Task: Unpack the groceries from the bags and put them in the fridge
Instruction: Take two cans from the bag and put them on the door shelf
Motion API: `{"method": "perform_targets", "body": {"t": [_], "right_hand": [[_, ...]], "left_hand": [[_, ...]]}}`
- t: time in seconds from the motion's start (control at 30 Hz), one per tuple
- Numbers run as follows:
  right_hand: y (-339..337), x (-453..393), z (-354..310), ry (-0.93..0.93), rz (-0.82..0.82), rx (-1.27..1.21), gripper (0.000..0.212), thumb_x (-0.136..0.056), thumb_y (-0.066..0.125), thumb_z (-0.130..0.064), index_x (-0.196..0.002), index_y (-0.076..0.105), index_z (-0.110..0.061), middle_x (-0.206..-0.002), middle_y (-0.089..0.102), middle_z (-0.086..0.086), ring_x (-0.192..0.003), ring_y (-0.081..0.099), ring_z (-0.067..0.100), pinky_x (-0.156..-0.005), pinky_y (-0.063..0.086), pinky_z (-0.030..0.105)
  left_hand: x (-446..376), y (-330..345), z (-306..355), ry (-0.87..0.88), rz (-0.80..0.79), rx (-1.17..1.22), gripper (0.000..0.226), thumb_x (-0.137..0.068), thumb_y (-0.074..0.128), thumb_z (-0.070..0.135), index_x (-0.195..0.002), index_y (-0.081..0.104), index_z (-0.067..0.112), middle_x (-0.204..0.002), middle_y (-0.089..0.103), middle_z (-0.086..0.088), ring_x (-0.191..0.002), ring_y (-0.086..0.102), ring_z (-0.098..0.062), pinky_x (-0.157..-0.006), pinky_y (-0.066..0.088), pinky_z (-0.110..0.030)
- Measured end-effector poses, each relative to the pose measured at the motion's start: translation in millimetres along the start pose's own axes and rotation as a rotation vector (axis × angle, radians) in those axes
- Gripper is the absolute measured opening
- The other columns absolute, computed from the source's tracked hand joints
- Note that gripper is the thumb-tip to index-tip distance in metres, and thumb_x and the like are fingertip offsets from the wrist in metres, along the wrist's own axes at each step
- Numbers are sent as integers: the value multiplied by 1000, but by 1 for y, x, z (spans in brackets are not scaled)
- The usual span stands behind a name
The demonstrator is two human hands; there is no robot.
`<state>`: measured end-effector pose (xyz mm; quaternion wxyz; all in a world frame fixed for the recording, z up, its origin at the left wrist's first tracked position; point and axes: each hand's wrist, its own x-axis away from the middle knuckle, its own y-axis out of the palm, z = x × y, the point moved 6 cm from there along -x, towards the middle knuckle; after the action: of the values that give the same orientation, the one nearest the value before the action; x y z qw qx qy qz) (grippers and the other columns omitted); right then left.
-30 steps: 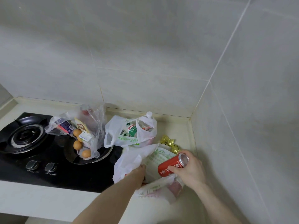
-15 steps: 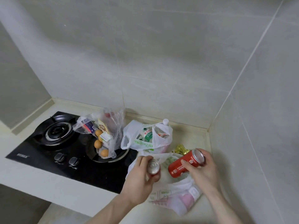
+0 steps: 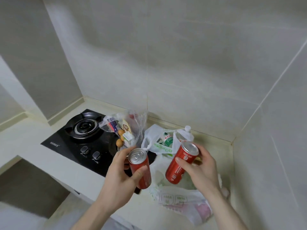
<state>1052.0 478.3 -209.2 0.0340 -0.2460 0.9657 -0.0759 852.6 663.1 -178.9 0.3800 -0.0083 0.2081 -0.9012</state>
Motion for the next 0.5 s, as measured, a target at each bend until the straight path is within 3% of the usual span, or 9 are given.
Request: {"method": "perform_targets", "body": {"t": [0.1,0.33,0.43,0.5], "right_hand": [[20,12,-14,-43,-30,6,64,-66,97,-25,-121,68,-37,-117,73,-12,-109,69,12,-95,58,42],[38,58,-39,-92,-22,20,62,-66,97,-18,-116,69,-41,-116,72,-18,-109,67,4,-93,56,30],[36,79,-43,-91,31,31,63,-65,97,-14,-115,69,-42,-115,73,-17,-109,67,5,-92,53,28],[32,97,-44,-81,109,15,64,-62,98,-21,-114,68,-42,-116,73,-17,-110,67,6,-92,52,30]], "left_hand": [[9,-21,3,45,6,-85,55,-81,85,19,-124,58,42,-121,61,18,-111,60,-1,-92,48,-20],[26,-53,4,72,-44,-124,57,-80,86,20,-127,59,36,-123,61,18,-114,58,0,-89,41,-4],[30,-61,4,97,-94,-110,57,-80,86,19,-126,58,37,-123,61,17,-114,59,-1,-92,44,-10],[31,-64,7,125,-139,-98,56,-80,86,19,-122,58,41,-122,61,18,-113,60,-3,-94,46,-20]]}}
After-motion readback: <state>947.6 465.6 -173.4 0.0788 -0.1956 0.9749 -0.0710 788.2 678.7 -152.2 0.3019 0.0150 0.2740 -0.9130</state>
